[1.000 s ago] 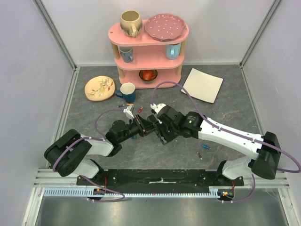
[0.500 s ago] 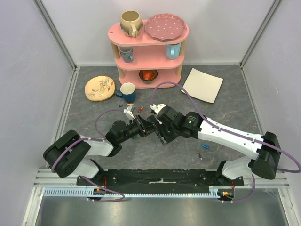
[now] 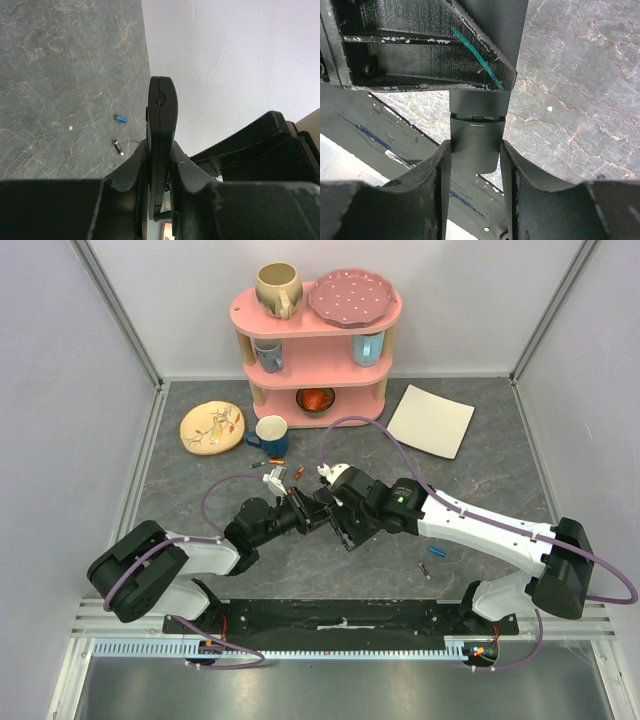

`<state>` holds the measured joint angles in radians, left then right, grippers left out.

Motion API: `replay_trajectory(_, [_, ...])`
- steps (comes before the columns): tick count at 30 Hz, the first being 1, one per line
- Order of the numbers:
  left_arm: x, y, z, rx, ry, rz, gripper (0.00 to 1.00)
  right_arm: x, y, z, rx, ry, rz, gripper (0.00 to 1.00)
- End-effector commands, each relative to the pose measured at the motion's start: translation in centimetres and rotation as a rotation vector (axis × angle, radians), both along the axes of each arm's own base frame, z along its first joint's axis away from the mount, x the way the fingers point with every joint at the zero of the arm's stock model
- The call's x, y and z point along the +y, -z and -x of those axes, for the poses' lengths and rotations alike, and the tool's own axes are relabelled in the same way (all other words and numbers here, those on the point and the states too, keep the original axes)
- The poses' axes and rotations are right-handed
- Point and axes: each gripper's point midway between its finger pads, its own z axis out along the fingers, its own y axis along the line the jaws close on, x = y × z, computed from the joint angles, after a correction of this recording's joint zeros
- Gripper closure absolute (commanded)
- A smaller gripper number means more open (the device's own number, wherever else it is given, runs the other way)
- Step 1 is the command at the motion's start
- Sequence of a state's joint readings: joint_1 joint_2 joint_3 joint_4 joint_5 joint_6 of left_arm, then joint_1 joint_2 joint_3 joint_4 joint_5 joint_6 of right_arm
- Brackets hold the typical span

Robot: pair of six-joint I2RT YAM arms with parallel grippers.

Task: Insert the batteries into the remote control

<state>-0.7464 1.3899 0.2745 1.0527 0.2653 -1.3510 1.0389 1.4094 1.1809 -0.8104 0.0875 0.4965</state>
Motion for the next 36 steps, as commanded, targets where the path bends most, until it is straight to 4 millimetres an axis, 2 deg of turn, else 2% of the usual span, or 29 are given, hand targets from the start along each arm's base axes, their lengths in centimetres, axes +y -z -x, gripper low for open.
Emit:
replay_trajectory(1, [-0.8, -7.6, 2.0, -0.165, 0.083, 0.204, 0.98, 0.2, 0.3, -0.8, -0.027, 0.0, 0.028, 0.89])
replay_trajectory(36, [-1.8, -7.5, 3.7, -0.161, 0.127, 0.202, 0.98, 0.4, -1.1, -3.7, -0.096, 0.052, 0.016, 0.9])
